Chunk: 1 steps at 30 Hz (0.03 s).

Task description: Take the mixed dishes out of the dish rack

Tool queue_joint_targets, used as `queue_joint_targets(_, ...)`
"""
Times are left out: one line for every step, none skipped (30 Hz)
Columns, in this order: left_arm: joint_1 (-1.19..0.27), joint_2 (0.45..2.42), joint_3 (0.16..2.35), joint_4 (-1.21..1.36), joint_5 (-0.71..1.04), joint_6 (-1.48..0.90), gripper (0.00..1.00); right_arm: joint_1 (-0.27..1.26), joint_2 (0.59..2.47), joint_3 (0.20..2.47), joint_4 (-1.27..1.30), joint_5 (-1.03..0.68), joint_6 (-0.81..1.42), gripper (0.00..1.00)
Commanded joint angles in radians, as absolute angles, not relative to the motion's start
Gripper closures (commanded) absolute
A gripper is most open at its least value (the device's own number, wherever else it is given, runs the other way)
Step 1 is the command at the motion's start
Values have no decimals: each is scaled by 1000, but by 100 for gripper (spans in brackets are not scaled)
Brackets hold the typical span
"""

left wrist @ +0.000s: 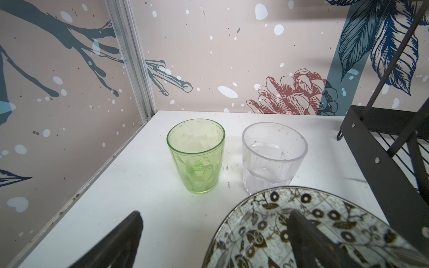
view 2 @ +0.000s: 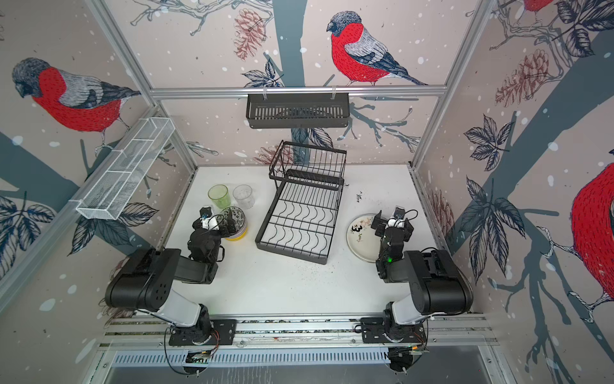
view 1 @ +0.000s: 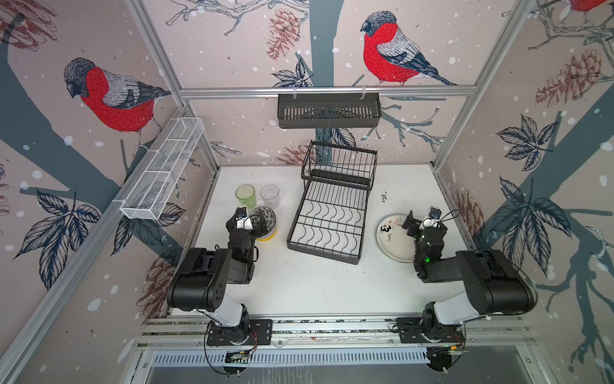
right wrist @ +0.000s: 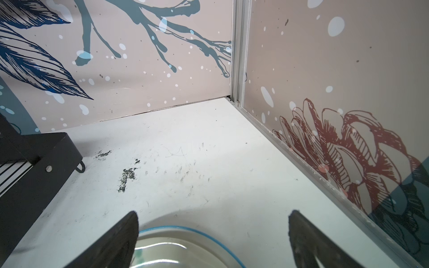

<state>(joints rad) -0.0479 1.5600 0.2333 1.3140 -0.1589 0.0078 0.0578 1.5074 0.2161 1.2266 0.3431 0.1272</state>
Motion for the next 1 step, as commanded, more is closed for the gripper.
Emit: queue_joint_targets(-51,1558,231,1312,-161,13,3,58,1503,221,1229,351,114,0)
